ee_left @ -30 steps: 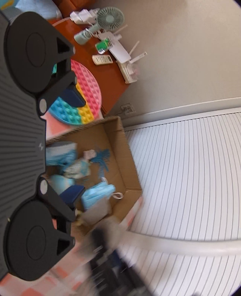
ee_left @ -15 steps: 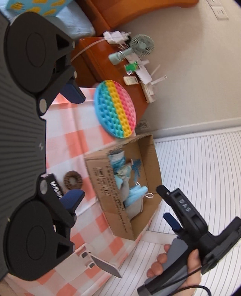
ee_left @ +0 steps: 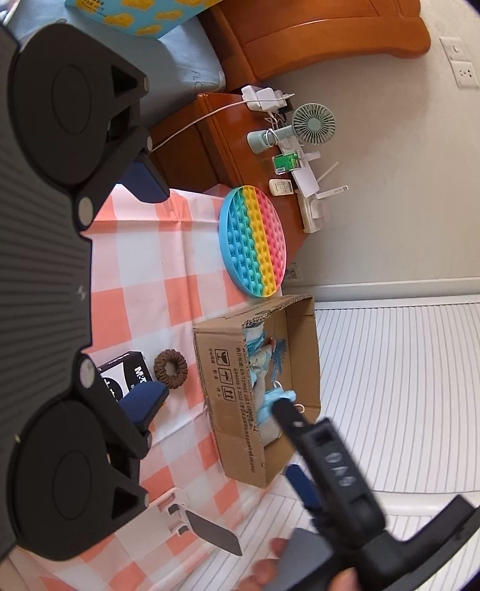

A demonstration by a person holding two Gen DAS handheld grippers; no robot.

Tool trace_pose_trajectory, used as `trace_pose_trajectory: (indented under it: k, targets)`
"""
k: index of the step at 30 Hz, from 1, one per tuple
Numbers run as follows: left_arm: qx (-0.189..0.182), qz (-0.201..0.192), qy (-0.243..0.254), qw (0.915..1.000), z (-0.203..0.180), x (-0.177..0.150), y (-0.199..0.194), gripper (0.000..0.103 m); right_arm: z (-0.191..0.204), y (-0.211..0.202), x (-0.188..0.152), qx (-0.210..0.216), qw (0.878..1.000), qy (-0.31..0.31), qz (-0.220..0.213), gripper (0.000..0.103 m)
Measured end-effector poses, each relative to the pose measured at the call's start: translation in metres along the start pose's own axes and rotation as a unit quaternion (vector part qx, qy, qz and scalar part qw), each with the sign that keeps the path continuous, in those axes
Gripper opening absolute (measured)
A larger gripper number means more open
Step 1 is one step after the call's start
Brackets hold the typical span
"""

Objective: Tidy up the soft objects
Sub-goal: 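Withdraw both tools from the box toward the brown scrunchie and orange earplug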

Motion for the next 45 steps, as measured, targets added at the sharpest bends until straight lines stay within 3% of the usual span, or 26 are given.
trace_pose_trajectory:
  k: [6, 20, 35, 45]
  targets:
    - [0.006, 0.003, -0.002, 1.0, 0.005, -0.007, 0.001, 0.102, 0.016, 0.017, -0.021, 0.004, 1.0, -0.005, 0.015, 0.103]
    - [0.006, 0.024, -0.013, 0.9996, 0.01, -0.018, 0.02, 0.102, 0.002, 0.085, -0.042, -0.019, 0.993, 0.027, 0.11, 0.103]
    - [0.002, 0.042, -0.016, 0.999, 0.008, -0.021, 0.038, 0.102, -0.005, 0.126, -0.047, -0.02, 0.989, 0.023, 0.144, 0.103]
    - [0.002, 0.047, -0.016, 0.9988, 0.007, -0.022, 0.042, 0.102, -0.011, 0.13, -0.043, -0.035, 0.99, 0.013, 0.138, 0.103]
Point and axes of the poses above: each gripper's, at about its wrist camera, not at the fingertips, and y roughly the way its jaws point, z to its left, x to its top, the point moved 2 cm from there along y, roughly the way its jaws point, and after that the axes turned 13 degrees about x, right-handed, at the moved point
